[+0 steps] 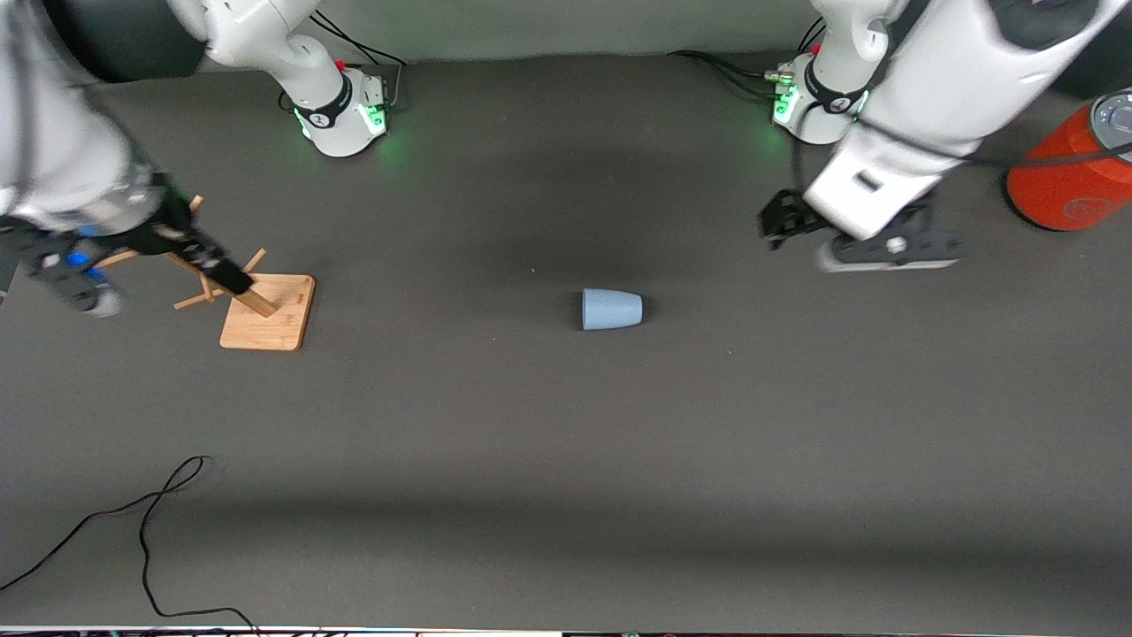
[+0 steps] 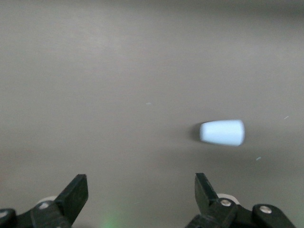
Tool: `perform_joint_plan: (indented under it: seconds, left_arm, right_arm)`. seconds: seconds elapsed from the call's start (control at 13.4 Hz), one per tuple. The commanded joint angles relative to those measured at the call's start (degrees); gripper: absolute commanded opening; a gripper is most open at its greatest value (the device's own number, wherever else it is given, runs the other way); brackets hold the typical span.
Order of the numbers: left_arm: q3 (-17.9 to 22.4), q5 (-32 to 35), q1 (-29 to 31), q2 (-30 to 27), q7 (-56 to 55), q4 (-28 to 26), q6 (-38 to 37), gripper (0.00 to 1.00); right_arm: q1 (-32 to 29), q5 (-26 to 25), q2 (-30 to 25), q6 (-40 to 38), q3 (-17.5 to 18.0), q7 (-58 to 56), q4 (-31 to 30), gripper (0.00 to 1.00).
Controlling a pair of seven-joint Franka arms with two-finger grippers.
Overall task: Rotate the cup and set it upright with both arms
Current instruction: 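Withdraw the right gripper while the left gripper reaches the cup rim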
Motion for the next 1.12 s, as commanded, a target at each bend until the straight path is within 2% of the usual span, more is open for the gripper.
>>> perform_joint_plan:
  seconds: [0.0,0.22,0.37,0.6,0.74,0.89,1.04]
  left_arm:
    - [-2.7,2.4,-5.5,13.5,-11.2,11.1,1.7,1.0]
    - [-2.3,13.1,-17.8,26.2,-23.4,22.1,1.8,1.0]
    - [-2.2,19.8,-24.3,33.2,-28.8,26.9,2.2,1.0]
    - [1.3,23.4,-30.7,38.1,-29.4,27.3,5.7,0.99]
    - [4.5,27.0,-35.5,41.4,-28.5,27.4,6.0,0.98]
    - [5.3,31.0,-38.6,44.3,-25.4,26.5,5.0,0.96]
    - [5.3,34.5,-39.4,46.6,-19.7,25.5,4.2,0.93]
  right_arm:
    - [-12.8,0.4,-5.2,4.5,9.7,-10.6,-6.1,1.0]
    - [-23.9,0.3,-5.7,7.1,16.9,-20.8,-7.7,1.0]
    - [-32.0,0.4,-6.4,8.0,23.4,-28.7,-9.0,1.0]
    - [-41.4,0.3,-7.4,10.9,31.0,-37.5,-11.0,1.0]
    - [-44.3,0.3,-7.2,12.4,33.2,-43.0,-10.9,1.0]
    - [-48.0,0.3,-7.1,12.6,36.9,-43.4,-10.9,1.0]
    - [-47.6,0.1,-7.1,12.7,37.1,-43.0,-10.8,1.0]
